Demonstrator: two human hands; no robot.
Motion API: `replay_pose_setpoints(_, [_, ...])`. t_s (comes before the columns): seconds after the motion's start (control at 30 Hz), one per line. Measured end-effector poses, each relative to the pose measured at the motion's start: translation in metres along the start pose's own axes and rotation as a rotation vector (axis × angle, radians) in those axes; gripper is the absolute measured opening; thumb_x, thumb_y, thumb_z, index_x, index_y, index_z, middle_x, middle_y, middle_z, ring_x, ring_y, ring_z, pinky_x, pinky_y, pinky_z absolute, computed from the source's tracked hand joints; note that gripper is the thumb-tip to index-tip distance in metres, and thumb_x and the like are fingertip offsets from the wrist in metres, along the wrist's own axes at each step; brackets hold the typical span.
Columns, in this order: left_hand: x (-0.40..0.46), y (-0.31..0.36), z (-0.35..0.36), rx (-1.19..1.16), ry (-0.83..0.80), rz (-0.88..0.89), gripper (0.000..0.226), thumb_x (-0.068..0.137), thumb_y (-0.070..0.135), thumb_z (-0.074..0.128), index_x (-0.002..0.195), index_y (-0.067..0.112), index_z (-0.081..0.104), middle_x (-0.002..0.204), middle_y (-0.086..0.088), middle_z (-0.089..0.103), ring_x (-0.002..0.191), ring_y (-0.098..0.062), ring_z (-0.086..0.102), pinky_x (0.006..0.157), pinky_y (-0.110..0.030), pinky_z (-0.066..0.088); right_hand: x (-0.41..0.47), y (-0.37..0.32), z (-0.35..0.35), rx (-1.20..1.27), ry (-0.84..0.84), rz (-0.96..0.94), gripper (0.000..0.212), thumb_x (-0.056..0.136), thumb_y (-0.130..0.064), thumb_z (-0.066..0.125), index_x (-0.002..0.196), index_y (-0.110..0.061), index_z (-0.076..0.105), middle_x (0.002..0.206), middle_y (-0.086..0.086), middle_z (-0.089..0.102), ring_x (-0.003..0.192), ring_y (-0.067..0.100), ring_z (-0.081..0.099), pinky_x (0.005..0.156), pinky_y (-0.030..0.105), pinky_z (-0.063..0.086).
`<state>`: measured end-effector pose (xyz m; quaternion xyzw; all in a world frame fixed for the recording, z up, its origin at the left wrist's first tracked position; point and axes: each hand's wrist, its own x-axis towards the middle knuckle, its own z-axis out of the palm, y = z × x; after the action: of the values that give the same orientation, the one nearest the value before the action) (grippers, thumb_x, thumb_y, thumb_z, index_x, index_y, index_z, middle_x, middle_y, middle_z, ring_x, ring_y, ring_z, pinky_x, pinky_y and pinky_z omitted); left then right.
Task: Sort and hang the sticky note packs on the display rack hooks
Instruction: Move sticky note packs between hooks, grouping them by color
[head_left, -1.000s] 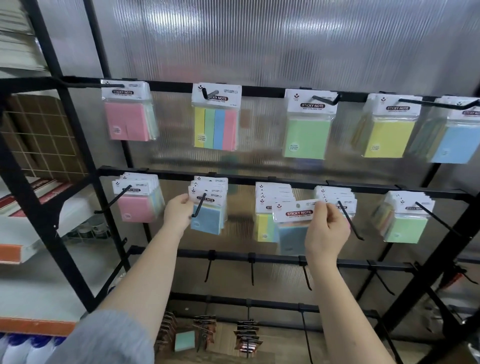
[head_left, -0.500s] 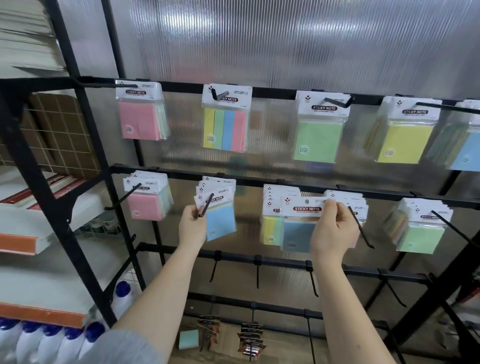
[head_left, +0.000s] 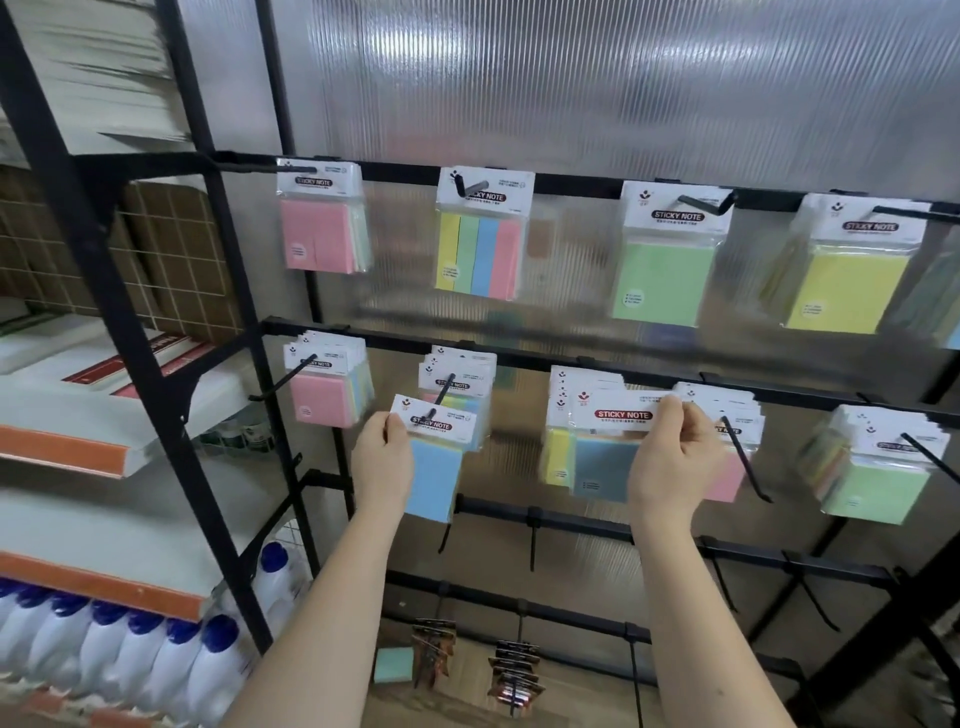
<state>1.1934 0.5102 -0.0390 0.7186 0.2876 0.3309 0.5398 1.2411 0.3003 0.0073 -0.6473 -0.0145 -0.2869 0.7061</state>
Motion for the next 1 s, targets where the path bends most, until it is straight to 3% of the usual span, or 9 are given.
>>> replay_pose_setpoints(0.2, [-0.026,0.017,-0.017,0.019,0.114,0.047,0.035,0.102,0.019,0.033,0.069,0.013,0.041,0.069,0.004,0.049,0.060,-0.009,0.044,0.045,-0.011,0.030,-0.003,-0.004,0.000,0.015,-0.008,-0.006,0.042,0.097,-0.017,0.045,0.056,-0.019,0.035,0.046,-0.013,0.042,0.046,0.001,0.036,0.046,0.012,0.027])
replay_pose_setpoints(0.33, [-0.032,0.028,-0.026,0.066,0.171,0.087,0.036,0.102,0.023,0.033,0.067,0.014,0.037,0.065,0.004,0.049,0.057,-0.008,0.044,0.048,-0.020,0.030,-0.001,-0.009,-0.004,0.048,0.017,0.019,0.041,0.096,-0.019,0.044,0.057,-0.018,0.036,0.052,-0.010,0.043,0.048,-0.001,0.038,0.046,0.011,0.029])
replay_pose_setpoints(0.53, [-0.032,0.050,-0.028,0.062,0.177,0.177,0.035,0.102,0.025,0.033,0.070,0.011,0.039,0.065,0.002,0.046,0.058,-0.010,0.044,0.045,-0.012,0.032,0.006,-0.027,-0.015,0.034,0.085,-0.061,0.045,0.100,-0.020,0.042,0.057,-0.017,0.029,0.046,-0.015,0.041,0.046,-0.001,0.038,0.047,0.012,0.029])
replay_pose_setpoints(0.67, [-0.032,0.068,-0.025,0.133,0.171,0.272,0.031,0.101,0.025,0.034,0.075,0.013,0.041,0.064,0.004,0.044,0.057,-0.007,0.041,0.046,-0.014,0.029,0.017,-0.036,-0.026,-0.011,0.116,-0.165,0.046,0.100,-0.026,0.045,0.058,-0.021,0.029,0.056,-0.009,0.033,0.050,0.000,0.034,0.052,0.016,0.027])
replay_pose_setpoints(0.77, [-0.032,0.081,-0.020,0.139,0.176,0.342,0.029,0.101,0.022,0.036,0.075,0.011,0.042,0.062,0.006,0.042,0.056,-0.007,0.039,0.047,-0.009,0.032,0.027,-0.040,-0.037,-0.020,0.131,-0.234,0.044,0.099,-0.024,0.050,0.058,-0.025,0.033,0.052,-0.012,0.039,0.050,-0.002,0.037,0.052,0.015,0.028])
replay_pose_setpoints(0.9, [-0.035,0.096,-0.008,0.118,0.131,0.419,0.028,0.101,0.022,0.036,0.077,0.011,0.044,0.062,0.006,0.044,0.057,-0.007,0.040,0.051,-0.020,0.028,0.036,-0.045,-0.054,-0.003,0.145,-0.257,0.038,0.098,-0.025,0.053,0.061,-0.026,0.044,0.052,-0.025,0.050,0.053,-0.005,0.042,0.054,0.013,0.031])
replay_pose_setpoints(1.0, [-0.039,0.106,0.004,0.096,0.082,0.480,0.027,0.100,0.022,0.037,0.077,0.010,0.045,0.062,0.006,0.046,0.056,-0.005,0.043,0.050,-0.017,0.029,0.040,-0.051,-0.067,0.002,0.159,-0.259,0.027,0.095,-0.023,0.057,0.069,-0.025,0.055,0.057,-0.029,0.057,0.058,-0.009,0.049,0.058,0.009,0.036])
